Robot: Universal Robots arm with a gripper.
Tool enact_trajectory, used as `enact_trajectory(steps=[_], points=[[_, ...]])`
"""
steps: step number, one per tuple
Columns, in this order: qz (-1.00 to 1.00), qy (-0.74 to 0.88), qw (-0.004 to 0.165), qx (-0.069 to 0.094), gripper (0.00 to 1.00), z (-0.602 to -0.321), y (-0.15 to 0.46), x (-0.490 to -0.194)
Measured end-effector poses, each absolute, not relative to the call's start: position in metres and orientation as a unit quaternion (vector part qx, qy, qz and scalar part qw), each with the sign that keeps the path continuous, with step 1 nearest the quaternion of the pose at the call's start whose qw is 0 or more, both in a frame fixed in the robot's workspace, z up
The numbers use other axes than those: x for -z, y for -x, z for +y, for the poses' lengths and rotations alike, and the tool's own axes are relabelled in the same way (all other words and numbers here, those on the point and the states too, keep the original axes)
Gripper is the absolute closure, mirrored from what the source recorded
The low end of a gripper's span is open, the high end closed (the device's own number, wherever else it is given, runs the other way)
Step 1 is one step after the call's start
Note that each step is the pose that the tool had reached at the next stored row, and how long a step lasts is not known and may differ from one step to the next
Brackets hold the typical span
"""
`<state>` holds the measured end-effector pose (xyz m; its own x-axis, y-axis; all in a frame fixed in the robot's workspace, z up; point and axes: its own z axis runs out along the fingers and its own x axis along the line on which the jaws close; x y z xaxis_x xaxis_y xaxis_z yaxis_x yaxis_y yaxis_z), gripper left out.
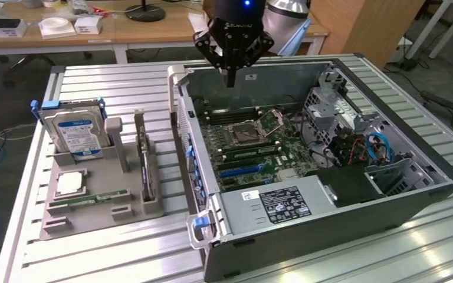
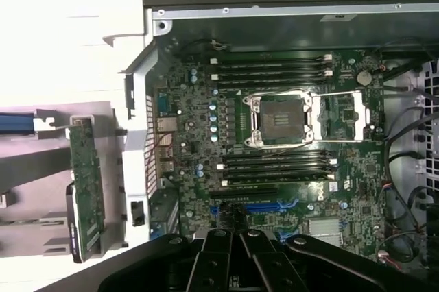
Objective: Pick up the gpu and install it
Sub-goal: 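Reach for the gpu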
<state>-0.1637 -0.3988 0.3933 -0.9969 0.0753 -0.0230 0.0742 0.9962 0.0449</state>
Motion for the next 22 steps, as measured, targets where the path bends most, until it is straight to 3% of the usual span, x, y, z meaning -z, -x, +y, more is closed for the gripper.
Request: enact_trajectory(steps=[22], points=[[0.999,-0.037,0.012,-0.022,0.9,-0.399,0.23,-0.393]])
